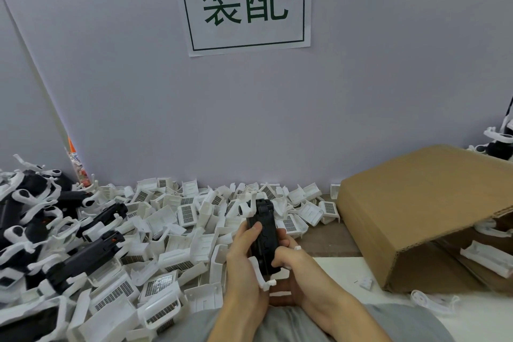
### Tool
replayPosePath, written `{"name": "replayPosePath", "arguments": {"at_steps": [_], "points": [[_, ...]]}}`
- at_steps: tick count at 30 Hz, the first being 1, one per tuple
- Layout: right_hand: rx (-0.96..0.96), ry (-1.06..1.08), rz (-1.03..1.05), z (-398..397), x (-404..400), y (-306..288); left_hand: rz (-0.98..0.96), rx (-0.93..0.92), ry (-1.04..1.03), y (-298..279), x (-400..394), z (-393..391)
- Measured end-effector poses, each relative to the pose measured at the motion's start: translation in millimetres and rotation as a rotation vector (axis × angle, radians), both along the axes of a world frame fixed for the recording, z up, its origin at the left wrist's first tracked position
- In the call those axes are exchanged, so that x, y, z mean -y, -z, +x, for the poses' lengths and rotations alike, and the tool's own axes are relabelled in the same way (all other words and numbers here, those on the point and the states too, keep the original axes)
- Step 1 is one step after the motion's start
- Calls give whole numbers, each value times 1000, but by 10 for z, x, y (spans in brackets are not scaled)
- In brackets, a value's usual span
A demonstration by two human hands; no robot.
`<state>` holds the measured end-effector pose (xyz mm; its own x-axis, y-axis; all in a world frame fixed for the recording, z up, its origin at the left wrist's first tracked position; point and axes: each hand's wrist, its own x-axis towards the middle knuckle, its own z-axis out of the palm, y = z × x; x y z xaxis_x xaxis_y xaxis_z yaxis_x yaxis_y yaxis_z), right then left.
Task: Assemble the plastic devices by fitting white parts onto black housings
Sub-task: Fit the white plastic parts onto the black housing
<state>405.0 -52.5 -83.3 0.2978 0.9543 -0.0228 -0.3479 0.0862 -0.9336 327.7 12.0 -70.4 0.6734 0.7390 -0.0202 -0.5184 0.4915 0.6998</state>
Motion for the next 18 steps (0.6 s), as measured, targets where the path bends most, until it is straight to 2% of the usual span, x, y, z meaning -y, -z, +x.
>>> {"name": "replayPosePath", "arguments": {"at_steps": [18], "points": [[-100,-6,17,14,-15,29,32,-18,-25,48,-18,21]]}}
